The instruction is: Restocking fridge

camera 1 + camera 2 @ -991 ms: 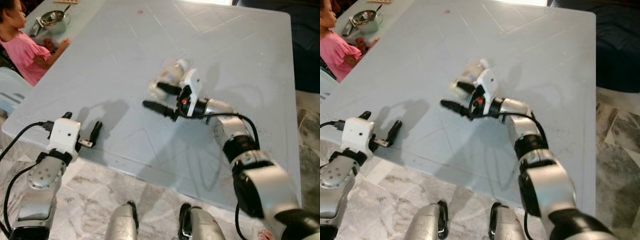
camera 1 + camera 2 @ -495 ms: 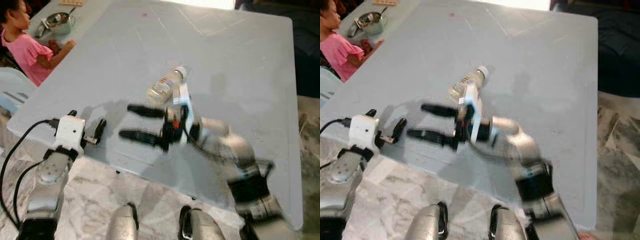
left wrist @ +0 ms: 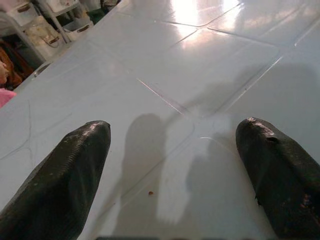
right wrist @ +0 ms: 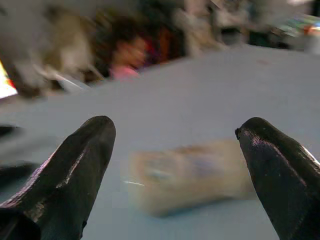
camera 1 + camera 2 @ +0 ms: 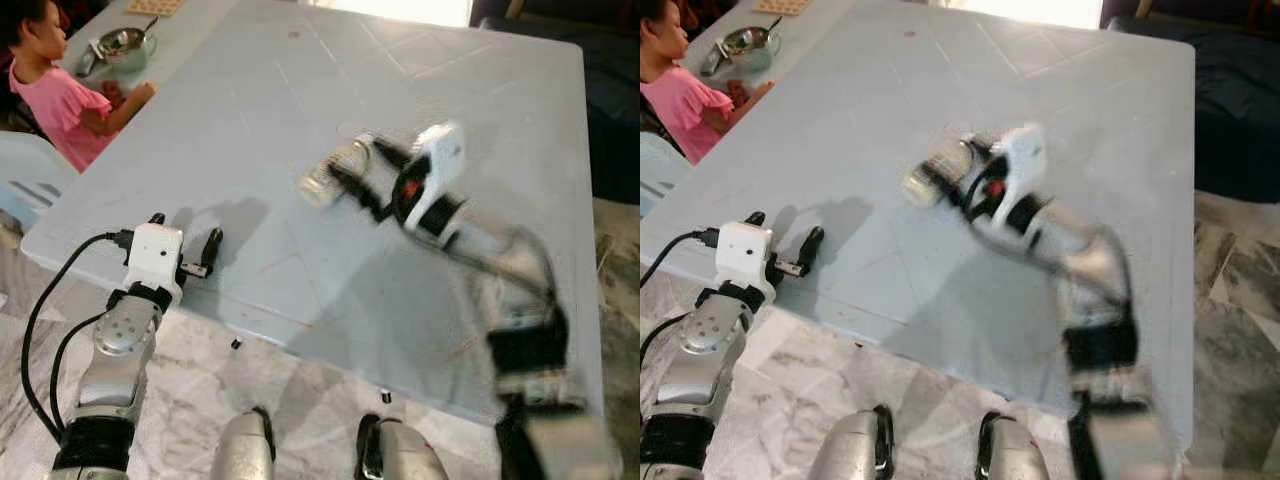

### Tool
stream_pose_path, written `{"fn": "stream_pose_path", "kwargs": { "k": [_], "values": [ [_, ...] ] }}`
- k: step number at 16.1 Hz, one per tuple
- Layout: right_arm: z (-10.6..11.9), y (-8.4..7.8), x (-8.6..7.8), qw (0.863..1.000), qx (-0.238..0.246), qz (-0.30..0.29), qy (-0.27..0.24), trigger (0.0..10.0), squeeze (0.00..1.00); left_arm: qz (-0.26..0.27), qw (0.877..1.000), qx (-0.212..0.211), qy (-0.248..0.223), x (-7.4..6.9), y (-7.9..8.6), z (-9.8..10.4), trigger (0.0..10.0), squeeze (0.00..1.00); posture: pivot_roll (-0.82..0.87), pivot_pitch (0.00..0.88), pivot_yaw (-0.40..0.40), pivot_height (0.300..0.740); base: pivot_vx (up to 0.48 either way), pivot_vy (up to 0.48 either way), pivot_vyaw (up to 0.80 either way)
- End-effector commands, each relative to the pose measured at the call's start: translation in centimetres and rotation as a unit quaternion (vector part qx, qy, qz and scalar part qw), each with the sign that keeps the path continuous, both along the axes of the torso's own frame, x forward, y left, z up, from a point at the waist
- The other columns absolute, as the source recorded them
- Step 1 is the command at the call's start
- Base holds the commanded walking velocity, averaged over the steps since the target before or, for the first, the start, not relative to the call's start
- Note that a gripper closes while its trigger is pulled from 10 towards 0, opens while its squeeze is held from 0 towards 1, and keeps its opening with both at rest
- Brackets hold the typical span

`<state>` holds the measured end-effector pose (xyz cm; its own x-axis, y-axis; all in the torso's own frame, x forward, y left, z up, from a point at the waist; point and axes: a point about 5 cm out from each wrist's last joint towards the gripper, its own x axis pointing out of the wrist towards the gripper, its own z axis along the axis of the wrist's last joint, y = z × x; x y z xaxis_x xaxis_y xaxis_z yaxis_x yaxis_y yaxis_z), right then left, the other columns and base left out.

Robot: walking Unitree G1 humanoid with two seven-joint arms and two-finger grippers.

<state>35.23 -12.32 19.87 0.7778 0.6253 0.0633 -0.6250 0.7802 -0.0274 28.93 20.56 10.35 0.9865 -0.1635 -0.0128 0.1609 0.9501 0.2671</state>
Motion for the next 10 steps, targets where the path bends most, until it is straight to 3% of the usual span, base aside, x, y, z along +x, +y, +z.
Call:
{"fn": "stream_pose_path", "kwargs": {
  "k": [1,2,4,6,10],
  "values": [
    [0.0,0.3,0.6,1.000,-0.007,-0.010,-0.005,10.0,0.00,-0.005,1.000,0.005,0.016,-0.2,-0.2,-0.8,10.0,0.00,0.14,0.111,0.023,0.740,0.000,0.000,0.00],
    [0.4,0.3,2.3,0.999,-0.037,-0.024,-0.022,10.0,0.00,-0.006,1.000,0.004,0.013,-0.3,-0.2,-0.7,10.0,0.00,0.15,0.118,0.028,0.740,0.000,0.000,0.00],
    [0.9,0.3,3.9,0.998,-0.046,-0.036,-0.018,10.0,0.00,-0.009,1.000,0.007,0.015,-0.7,-0.2,-0.7,10.0,0.00,0.17,0.131,0.031,0.740,0.000,0.000,0.00],
    [1.3,0.9,4.6,0.999,-0.040,-0.018,-0.008,10.0,0.00,-0.010,1.000,0.011,0.018,-0.9,0.1,-0.8,10.0,0.00,0.19,0.141,0.036,0.740,0.000,0.000,0.00],
    [-1.1,2.1,4.3,0.997,-0.018,0.039,0.064,10.0,0.00,-0.015,1.000,0.017,0.017,-0.9,0.2,-0.5,10.0,0.00,0.21,0.151,0.041,0.740,0.000,0.000,0.00]
  ]
}}
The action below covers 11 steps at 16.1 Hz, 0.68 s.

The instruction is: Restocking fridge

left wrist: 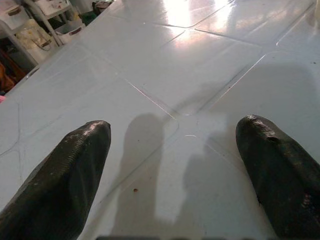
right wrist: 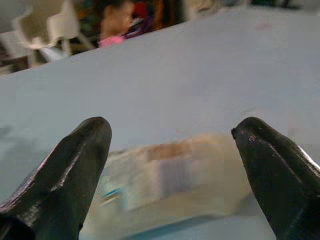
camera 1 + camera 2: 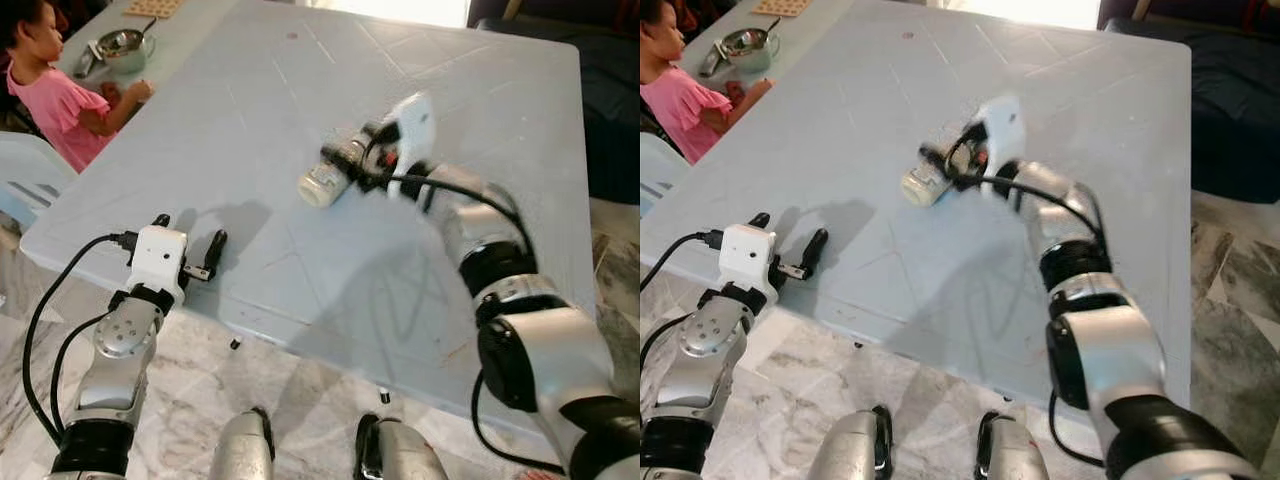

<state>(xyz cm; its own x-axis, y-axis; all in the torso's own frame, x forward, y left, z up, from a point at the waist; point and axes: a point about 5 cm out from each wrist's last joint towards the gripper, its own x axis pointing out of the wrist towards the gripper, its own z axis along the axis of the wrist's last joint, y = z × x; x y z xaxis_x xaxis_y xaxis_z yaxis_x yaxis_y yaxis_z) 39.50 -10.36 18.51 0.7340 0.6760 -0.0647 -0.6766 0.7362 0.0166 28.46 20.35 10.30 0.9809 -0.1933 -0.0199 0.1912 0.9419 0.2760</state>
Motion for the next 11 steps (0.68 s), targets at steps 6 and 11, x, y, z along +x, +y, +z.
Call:
{"fn": "stream_pose_path", "kwargs": {
  "k": [6,11],
  "values": [
    [-4.2,1.6,-2.4,0.985,0.010,0.150,0.085,10.0,0.00,-0.001,1.000,0.014,0.016,-0.3,0.5,-0.4,10.0,0.00,0.21,0.141,0.040,0.740,0.000,0.000,0.00],
    [-4.6,3.4,-7.3,0.942,0.032,0.317,0.102,10.0,0.00,0.004,1.000,0.009,0.012,0.0,0.4,-0.4,10.0,0.00,0.18,0.125,0.024,0.740,0.000,0.000,0.00]
  ]
}}
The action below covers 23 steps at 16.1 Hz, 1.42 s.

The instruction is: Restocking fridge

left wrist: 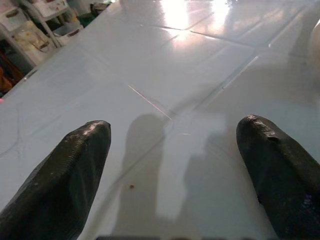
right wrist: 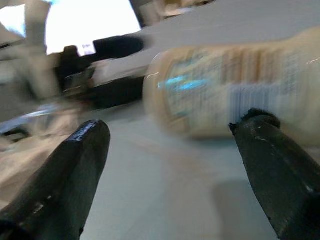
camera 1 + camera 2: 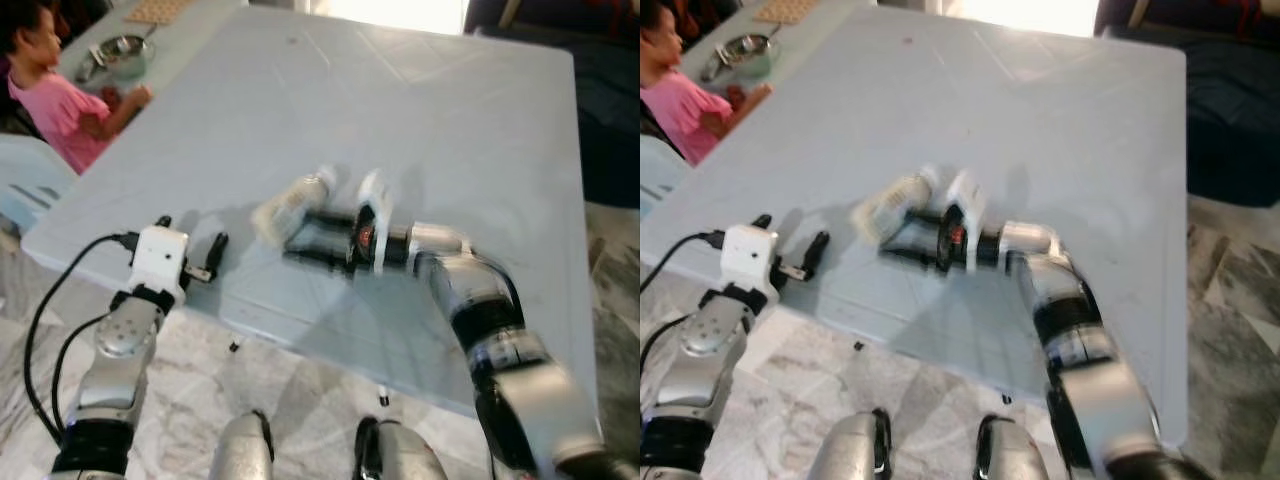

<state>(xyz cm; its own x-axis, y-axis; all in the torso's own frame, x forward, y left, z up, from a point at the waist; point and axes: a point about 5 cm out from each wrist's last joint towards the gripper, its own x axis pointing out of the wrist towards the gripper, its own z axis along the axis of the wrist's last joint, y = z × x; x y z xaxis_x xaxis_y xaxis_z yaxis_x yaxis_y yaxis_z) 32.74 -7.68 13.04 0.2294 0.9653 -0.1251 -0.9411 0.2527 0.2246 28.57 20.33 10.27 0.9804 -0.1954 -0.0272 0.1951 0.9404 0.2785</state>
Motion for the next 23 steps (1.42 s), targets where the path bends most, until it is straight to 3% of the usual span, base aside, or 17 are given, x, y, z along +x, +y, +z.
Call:
{"fn": "stream_pose_path", "kwargs": {
  "k": [1,2,6,9,11,13,14,15,18,19,21,23],
  "values": [
    [1.1,0.9,-1.2,0.999,0.017,0.046,0.001,10.0,0.00,0.006,1.000,0.006,0.009,-0.1,0.4,-0.4,10.0,0.00,0.18,0.121,0.022,0.740,0.000,0.000,0.00],
    [1.8,1.3,-3.1,0.997,0.048,0.066,0.014,10.0,0.00,0.007,1.000,0.006,0.008,-0.1,0.4,-0.5,10.0,0.00,0.17,0.117,0.021,0.740,0.000,0.000,0.00],
    [2.4,0.9,-5.3,0.996,0.075,0.042,0.026,10.0,0.00,0.016,1.000,0.005,0.002,0.5,0.7,-0.3,10.0,0.00,0.15,0.101,0.014,0.740,0.000,0.000,0.00],
    [1.6,-1.2,-3.9,0.991,0.058,-0.122,0.019,10.0,0.00,0.028,0.999,0.000,-0.015,1.1,0.8,0.2,10.0,0.00,0.12,0.085,0.012,0.740,0.000,0.000,0.00],
    [1.7,-2.2,-3.3,0.971,0.058,-0.234,0.013,10.0,0.00,0.043,0.998,-0.005,-0.037,1.9,1.0,1.2,10.0,0.00,0.11,0.081,0.009,0.740,0.000,0.000,0.00],
    [1.3,-2.9,-2.9,0.954,0.052,-0.296,0.009,10.0,0.00,0.051,0.997,-0.021,-0.050,2.6,1.1,2.1,10.0,0.00,0.11,0.075,0.006,0.740,0.000,0.000,0.00],
    [0.9,-3.4,-2.4,0.938,0.034,-0.345,0.001,10.0,0.00,0.059,0.996,-0.041,-0.060,3.2,1.0,3.0,10.0,0.00,0.11,0.069,0.002,0.740,0.000,0.000,0.00],
    [0.7,-3.6,-2.2,0.933,0.033,-0.359,0.006,10.0,0.00,0.057,0.995,-0.051,-0.061,3.5,0.7,3.3,10.0,0.00,0.10,0.067,0.001,0.740,0.000,0.000,0.00],
    [0.8,-3.6,-1.4,0.925,0.032,-0.379,0.006,10.0,0.00,-0.001,0.997,-0.055,-0.054,4.7,-2.6,4.0,10.0,0.00,0.10,0.057,-0.005,0.740,0.000,0.000,0.00],
    [1.0,-3.7,-1.2,0.924,0.032,-0.382,0.002,10.0,0.00,-0.045,0.997,-0.038,-0.048,5.0,-4.7,3.9,10.0,0.00,0.10,0.053,-0.006,0.740,0.000,0.000,0.00],
    [1.1,-3.7,-1.0,0.920,0.031,-0.391,-0.005,10.0,0.00,-0.106,0.993,-0.021,-0.046,5.0,-7.2,3.9,10.0,0.00,0.10,0.046,-0.008,0.740,0.000,0.000,0.00],
    [1.0,-4.0,-1.1,0.915,0.021,-0.403,-0.009,10.0,0.00,-0.151,0.987,-0.004,-0.044,4.8,-8.6,3.9,10.0,0.00,0.09,0.042,-0.006,0.740,0.000,0.000,0.00]
  ]
}}
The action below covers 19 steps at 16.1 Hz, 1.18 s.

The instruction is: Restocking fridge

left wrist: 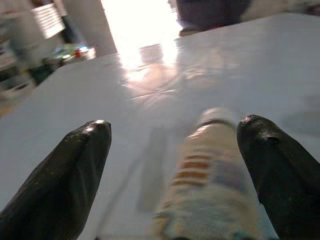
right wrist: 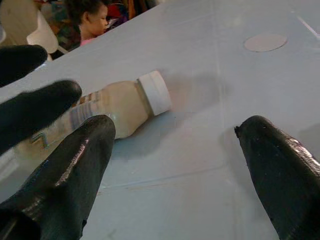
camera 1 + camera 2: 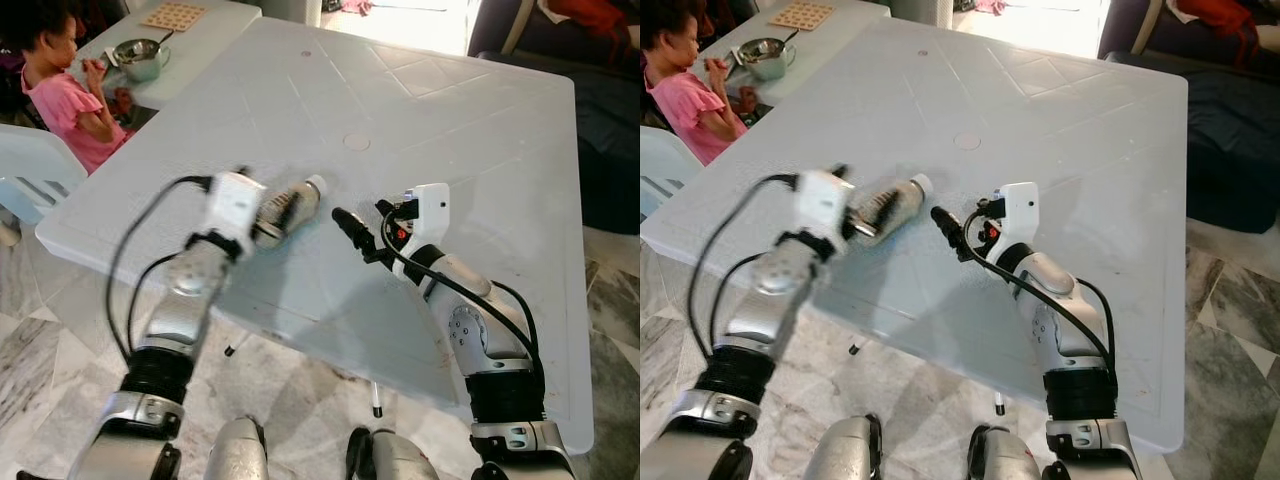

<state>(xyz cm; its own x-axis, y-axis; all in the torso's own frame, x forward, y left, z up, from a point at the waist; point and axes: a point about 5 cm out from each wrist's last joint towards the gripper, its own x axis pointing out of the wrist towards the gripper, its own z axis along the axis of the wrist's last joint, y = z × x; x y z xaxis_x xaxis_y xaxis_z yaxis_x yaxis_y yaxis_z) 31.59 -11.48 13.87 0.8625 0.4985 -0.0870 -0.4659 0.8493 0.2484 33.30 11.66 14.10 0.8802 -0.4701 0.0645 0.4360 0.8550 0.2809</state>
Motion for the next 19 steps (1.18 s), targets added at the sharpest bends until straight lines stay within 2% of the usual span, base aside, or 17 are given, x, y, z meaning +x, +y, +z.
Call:
{"fn": "stream_pose_path", "kwargs": {
  "k": [1,5,7,8,9,10,11,12,13,14,16,17,19],
  "values": [
    [-0.1,-0.6,0.1,1.000,-0.008,-0.021,-0.001,10.0,0.00,-0.025,1.000,0.018,0.002,-0.1,-0.4,-0.1,10.0,0.00,0.09,0.039,-0.004,0.740,0.000,0.000,0.00],
    [-0.4,-1.4,-0.4,0.999,0.002,-0.039,0.002,10.0,0.00,-0.072,0.997,0.036,0.016,-1.0,-0.9,-0.7,10.0,0.00,0.08,0.037,0.001,0.740,0.000,0.000,0.00],
    [-0.6,-1.5,-0.7,0.999,0.000,-0.041,0.003,10.0,0.00,-0.034,0.999,0.032,-0.007,-0.3,-0.2,0.0,10.0,0.00,0.08,0.034,0.001,0.740,0.000,0.000,0.00],
    [-0.8,-1.5,-0.9,0.999,-0.002,-0.039,0.005,10.0,0.00,0.010,1.000,0.004,-0.018,0.5,0.6,0.9,10.0,0.00,0.08,0.034,0.001,0.740,0.000,0.000,0.00],
    [-0.8,-1.4,-1.0,0.999,-0.001,-0.037,0.005,10.0,0.00,0.024,0.999,-0.009,-0.020,0.8,0.8,1.2,10.0,0.00,0.08,0.034,0.001,0.740,0.000,0.000,0.00],
    [-0.9,-0.9,-1.2,1.000,-0.005,-0.021,0.003,10.0,0.00,0.095,0.995,-0.033,-0.028,2.1,2.2,2.2,10.0,0.00,0.08,0.033,-0.001,0.740,0.000,0.000,0.00],
    [-0.8,-0.3,-1.5,1.000,0.004,-0.002,0.005,10.0,0.00,0.127,0.992,-0.015,-0.012,2.8,3.0,1.9,10.0,0.00,0.08,0.034,0.000,0.740,0.000,0.000,0.00],
    [-0.7,0.1,-1.8,1.000,0.007,0.013,0.002,10.0,0.00,0.140,0.990,0.009,0.000,3.0,3.4,1.4,10.0,0.00,0.08,0.034,-0.001,0.740,0.000,0.000,0.00],
    [-0.5,0.5,-2.1,0.999,0.011,0.032,-0.002,10.0,0.00,0.154,0.987,0.037,0.035,3.2,3.6,0.2,10.0,0.00,0.08,0.034,-0.001,0.740,0.000,0.000,0.00],
    [-0.4,0.8,-2.3,0.999,0.017,0.042,-0.003,10.0,0.00,0.163,0.984,0.057,0.044,3.2,3.8,-0.4,10.0,0.00,0.08,0.034,0.000,0.740,0.000,0.000,0.00],
    [-0.2,1.4,-2.7,0.998,0.020,0.064,-0.008,10.0,0.00,0.161,0.979,0.116,0.045,2.9,3.5,-1.8,10.0,0.00,0.08,0.034,0.000,0.740,0.000,0.000,0.00],
    [-0.2,1.6,-2.9,0.997,0.023,0.071,-0.009,10.0,0.00,0.141,0.979,0.140,0.041,2.7,2.9,-2.4,10.0,0.00,0.08,0.034,0.000,0.740,0.000,0.000,0.00],
    [-0.1,1.6,-2.9,0.997,0.020,0.075,-0.010,10.0,0.00,0.101,0.981,0.161,0.028,2.4,1.7,-2.7,10.0,0.00,0.07,0.036,-0.006,0.740,0.000,0.000,0.00]
  ]
}}
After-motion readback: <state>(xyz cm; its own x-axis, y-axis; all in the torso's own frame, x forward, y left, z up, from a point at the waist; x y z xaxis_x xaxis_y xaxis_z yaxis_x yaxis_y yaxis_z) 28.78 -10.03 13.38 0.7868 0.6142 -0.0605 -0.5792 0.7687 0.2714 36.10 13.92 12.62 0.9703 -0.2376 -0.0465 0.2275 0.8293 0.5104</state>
